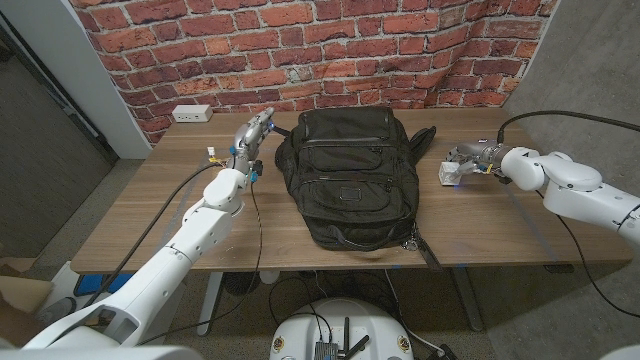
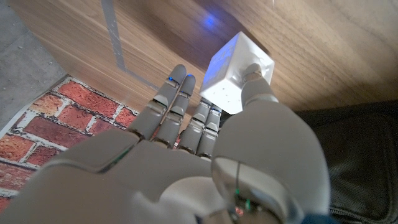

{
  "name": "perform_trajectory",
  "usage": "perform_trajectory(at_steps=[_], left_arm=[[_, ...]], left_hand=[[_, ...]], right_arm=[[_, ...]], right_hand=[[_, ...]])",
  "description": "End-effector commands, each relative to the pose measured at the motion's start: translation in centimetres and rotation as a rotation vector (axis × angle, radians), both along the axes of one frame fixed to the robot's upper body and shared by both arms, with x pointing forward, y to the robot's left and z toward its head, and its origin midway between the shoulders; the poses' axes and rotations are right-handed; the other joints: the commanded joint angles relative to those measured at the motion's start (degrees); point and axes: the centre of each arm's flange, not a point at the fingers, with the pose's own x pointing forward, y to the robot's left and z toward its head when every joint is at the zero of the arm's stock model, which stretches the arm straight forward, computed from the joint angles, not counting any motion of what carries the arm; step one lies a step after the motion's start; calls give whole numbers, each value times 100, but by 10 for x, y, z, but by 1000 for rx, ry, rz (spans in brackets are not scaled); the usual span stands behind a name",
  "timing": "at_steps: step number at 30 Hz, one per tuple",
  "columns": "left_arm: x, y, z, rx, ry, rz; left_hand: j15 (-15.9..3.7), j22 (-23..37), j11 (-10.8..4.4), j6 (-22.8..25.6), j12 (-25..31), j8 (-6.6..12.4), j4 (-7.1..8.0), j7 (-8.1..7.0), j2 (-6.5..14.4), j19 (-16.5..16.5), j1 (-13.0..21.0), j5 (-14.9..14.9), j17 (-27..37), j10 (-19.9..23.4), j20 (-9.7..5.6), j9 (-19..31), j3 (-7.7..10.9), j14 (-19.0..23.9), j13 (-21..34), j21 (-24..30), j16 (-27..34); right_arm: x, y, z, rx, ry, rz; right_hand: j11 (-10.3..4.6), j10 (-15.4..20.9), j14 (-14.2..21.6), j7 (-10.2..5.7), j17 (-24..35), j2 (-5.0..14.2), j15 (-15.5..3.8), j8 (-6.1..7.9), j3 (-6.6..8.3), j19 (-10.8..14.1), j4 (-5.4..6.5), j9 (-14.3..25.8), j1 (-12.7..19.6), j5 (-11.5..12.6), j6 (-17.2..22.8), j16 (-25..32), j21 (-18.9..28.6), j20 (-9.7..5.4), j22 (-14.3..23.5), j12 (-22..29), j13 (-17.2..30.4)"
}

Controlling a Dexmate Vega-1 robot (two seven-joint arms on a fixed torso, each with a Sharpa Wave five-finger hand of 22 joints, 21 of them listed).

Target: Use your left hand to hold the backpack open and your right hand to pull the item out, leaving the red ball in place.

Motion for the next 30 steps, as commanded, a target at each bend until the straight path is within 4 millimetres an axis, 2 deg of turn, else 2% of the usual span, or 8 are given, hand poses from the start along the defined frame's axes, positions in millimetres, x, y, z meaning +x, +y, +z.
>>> perform_trajectory(at_steps=[1,9,13,17,20,24,30], left_arm=[[4,-1,-9,-13,18,18],[4,-6,-12,-18,17,20],[4,-9,-12,-13,19,21],[4,-11,-13,-10,18,25],[6,-14,-15,-17,16,20],[7,-17,-16,-4,13,27],[13,-20,-18,29,5,26]], left_hand=[[-220,6,-26,66,34,39,-32,-13,45,-6,24,-25,9,33,-367,11,13,-9,-2,62,52],[-208,6,-40,82,39,43,-55,-9,57,6,24,-27,8,39,-370,12,24,-1,-2,69,55],[-204,6,-43,82,41,42,-65,-8,62,12,24,-27,8,41,-369,12,28,10,-2,72,59],[-194,6,-45,91,42,44,-77,-3,69,16,24,-28,7,42,-366,13,34,8,-2,74,57],[-191,6,-39,93,43,44,-85,-2,72,18,22,-29,6,41,-368,13,37,14,-2,74,58],[-193,6,-36,96,41,44,-94,-2,75,18,19,-30,5,36,-372,13,40,10,-1,74,55],[-197,6,-16,-51,22,-9,-130,-41,68,-24,-21,-39,8,-36,-401,12,38,-91,-1,60,26]], right_arm=[[2,-1,-3,-21,30,-9],[-2,-4,-6,-27,58,-15],[-6,-7,-8,-24,64,-16],[-11,-8,-9,-23,67,-7],[-14,-8,-8,-20,73,1],[-18,-9,-6,-13,68,12],[-23,-8,2,-1,50,29]], right_hand=[[35,-141,-129,19,33,-81,-860,-73,-52,-61,9,13,3,-12,-138,-47,-28,-363,-10,-31,-4],[107,-686,-512,134,30,-203,-766,-240,-165,-252,1,11,-47,3,-579,-192,-132,-232,-30,-83,-53],[164,-1109,-804,171,-1,-284,-570,-319,-213,-359,-4,5,-51,21,-775,-322,-205,-105,-41,-114,-93],[255,-1501,-1078,235,-75,-398,-355,-518,-272,-545,13,-14,-113,47,-1266,-476,-332,41,-55,-101,-160],[328,-1795,-1260,290,-142,-487,-202,-609,-331,-717,52,-30,-235,61,-1520,-585,-449,185,-67,-100,-226],[472,-2074,-1475,343,-212,-544,-67,-674,-367,-908,72,-45,-327,85,-1750,-693,-579,283,-81,-106,-300],[585,-2267,-1687,377,-286,-576,113,-698,-408,-1060,101,-58,-436,97,-1919,-772,-695,342,-97,-90,-392]])
